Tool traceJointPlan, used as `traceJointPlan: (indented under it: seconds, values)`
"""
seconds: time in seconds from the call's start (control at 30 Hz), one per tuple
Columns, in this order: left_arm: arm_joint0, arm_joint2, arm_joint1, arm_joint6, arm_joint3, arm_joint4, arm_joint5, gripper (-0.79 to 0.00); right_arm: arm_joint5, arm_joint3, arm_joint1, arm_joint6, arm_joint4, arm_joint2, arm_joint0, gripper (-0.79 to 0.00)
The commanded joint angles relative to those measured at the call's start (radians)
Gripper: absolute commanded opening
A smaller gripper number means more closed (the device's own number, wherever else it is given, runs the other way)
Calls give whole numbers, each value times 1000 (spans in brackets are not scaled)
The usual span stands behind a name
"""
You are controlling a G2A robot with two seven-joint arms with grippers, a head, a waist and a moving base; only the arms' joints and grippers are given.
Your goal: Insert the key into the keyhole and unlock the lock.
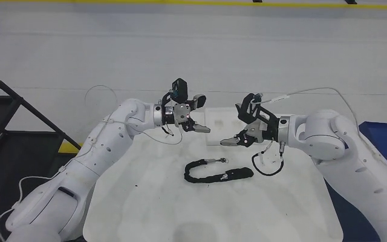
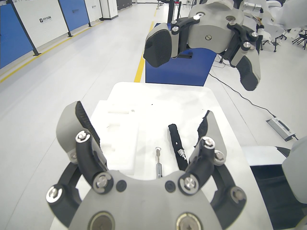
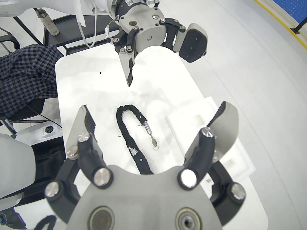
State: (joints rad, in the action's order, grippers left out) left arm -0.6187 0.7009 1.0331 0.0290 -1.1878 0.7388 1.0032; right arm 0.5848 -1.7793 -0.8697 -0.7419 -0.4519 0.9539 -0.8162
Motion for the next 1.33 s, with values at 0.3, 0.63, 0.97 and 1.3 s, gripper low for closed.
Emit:
traceJointPlan:
  seconds: [0.3, 0.63, 0.97, 1.3]
  values:
    - [138, 25, -15, 84, 103, 34, 9, 0, 332, 248, 31, 98, 11, 153, -5, 0]
    - [275, -78, -26, 79, 183, -56, 9, 0, 373, 316, 19, 147, -91, 140, 87, 0]
    - [281, -93, -28, 77, 189, -67, 9, 0, 364, 324, 17, 166, -102, 141, 90, 0]
    - [281, -93, -28, 77, 188, -67, 9, 0, 364, 324, 17, 166, -102, 141, 90, 0]
